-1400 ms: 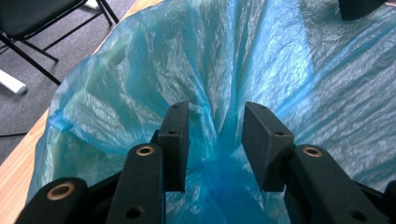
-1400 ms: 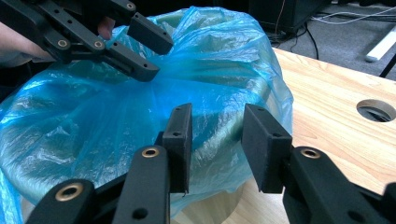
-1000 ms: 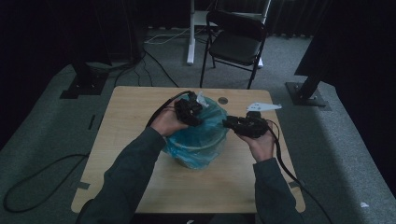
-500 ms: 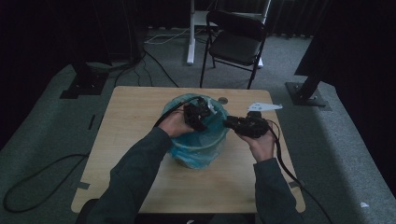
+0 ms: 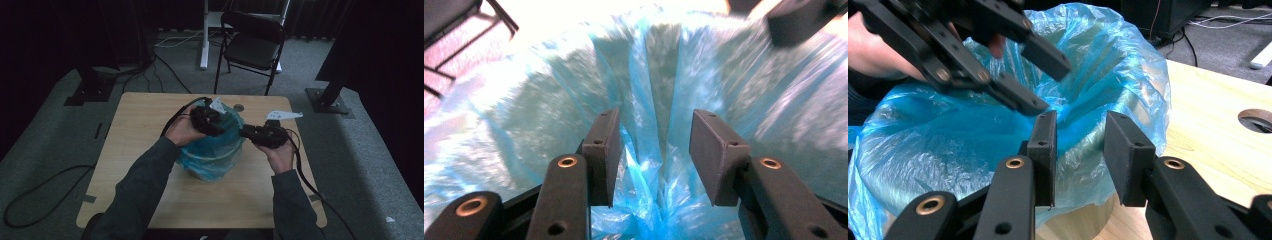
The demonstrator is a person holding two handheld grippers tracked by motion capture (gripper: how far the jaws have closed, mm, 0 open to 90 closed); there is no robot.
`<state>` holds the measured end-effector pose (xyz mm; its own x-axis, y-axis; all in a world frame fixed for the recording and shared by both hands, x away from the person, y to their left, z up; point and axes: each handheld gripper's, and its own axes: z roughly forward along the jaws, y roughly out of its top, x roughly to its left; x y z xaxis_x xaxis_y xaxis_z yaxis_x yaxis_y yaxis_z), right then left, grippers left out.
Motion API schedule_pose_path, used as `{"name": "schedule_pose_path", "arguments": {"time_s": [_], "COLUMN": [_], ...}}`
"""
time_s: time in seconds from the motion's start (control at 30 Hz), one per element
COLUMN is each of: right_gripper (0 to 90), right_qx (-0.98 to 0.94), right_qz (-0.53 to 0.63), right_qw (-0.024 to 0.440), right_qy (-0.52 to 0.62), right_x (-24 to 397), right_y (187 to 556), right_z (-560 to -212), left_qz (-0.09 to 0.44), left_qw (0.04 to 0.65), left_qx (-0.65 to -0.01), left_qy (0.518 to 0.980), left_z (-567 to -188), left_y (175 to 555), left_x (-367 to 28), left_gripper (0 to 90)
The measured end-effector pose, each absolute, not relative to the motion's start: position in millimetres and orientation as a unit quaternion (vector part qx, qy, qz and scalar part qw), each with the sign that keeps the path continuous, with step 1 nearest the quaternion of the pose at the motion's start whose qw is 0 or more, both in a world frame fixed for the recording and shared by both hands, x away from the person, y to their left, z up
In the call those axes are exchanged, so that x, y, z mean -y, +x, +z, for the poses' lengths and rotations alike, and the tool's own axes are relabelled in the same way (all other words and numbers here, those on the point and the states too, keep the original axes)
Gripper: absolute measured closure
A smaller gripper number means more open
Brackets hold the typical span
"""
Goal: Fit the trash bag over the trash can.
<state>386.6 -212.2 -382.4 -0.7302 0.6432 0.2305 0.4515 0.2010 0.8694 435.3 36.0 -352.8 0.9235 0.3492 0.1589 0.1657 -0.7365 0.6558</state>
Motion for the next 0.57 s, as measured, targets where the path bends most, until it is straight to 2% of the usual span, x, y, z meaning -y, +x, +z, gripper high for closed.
{"name": "schedule_pose_path", "arguments": {"time_s": [0.3, 0.47, 0.57], "right_gripper": [63.6, 60.5, 59.3], "right_qx": [-0.769, -0.758, -0.752], "right_qz": [0.528, 0.542, 0.546], "right_qw": [0.102, 0.116, 0.125], "right_qy": [0.346, 0.344, 0.346], "right_x": [213, 221, 227], "right_y": [383, 378, 377], "right_z": [-380, -372, -370], "left_qz": [0.179, 0.208, 0.218], "left_qw": [0.372, 0.434, 0.440], "left_qx": [-0.175, -0.221, -0.235], "left_qy": [0.894, 0.848, 0.839], "left_z": [-340, -326, -325], "left_y": [423, 410, 407], "left_x": [-75, -118, -133], "left_gripper": [55.6, 55.6, 55.6]}}
